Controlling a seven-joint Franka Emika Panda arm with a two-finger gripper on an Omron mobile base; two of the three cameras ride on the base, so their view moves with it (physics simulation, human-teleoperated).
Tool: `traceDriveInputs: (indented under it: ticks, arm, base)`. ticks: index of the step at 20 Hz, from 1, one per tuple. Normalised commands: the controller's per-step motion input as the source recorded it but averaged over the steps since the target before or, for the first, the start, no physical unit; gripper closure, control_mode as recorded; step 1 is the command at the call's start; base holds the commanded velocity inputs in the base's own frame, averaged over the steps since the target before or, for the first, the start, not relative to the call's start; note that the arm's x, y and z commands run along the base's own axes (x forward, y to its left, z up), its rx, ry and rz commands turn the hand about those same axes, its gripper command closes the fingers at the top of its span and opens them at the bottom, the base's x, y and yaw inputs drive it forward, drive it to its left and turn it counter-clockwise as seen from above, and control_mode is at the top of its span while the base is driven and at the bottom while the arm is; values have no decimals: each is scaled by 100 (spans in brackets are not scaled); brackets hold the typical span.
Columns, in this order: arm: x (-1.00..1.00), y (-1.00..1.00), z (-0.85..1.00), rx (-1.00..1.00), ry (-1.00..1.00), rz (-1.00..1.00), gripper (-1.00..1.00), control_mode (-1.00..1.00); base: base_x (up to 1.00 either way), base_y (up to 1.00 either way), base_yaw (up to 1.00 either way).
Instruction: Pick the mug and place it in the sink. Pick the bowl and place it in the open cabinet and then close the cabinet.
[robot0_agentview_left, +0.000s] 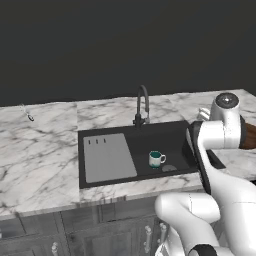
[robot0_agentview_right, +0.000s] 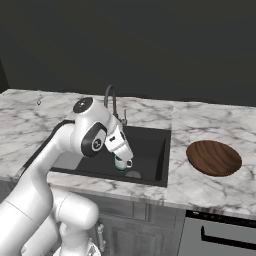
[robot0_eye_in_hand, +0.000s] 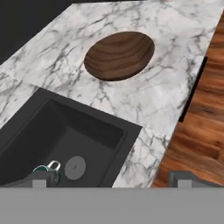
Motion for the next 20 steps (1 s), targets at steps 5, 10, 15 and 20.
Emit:
traceDriveInputs:
  ticks: [5, 10, 15, 20]
  arm:
    - [0, 0, 0, 0, -9, -30, -100, -100]
    - [0, -5, 0, 0, -4, -42, -100, -100]
    - [3, -12, 0, 0, 0, -42, -100, -100]
    - [0, -8, 0, 0, -3, -33, -100, -100]
  base:
    - [0, 0, 0]
    - [0, 0, 0]
    - [0, 0, 0]
    - [0, 0, 0]
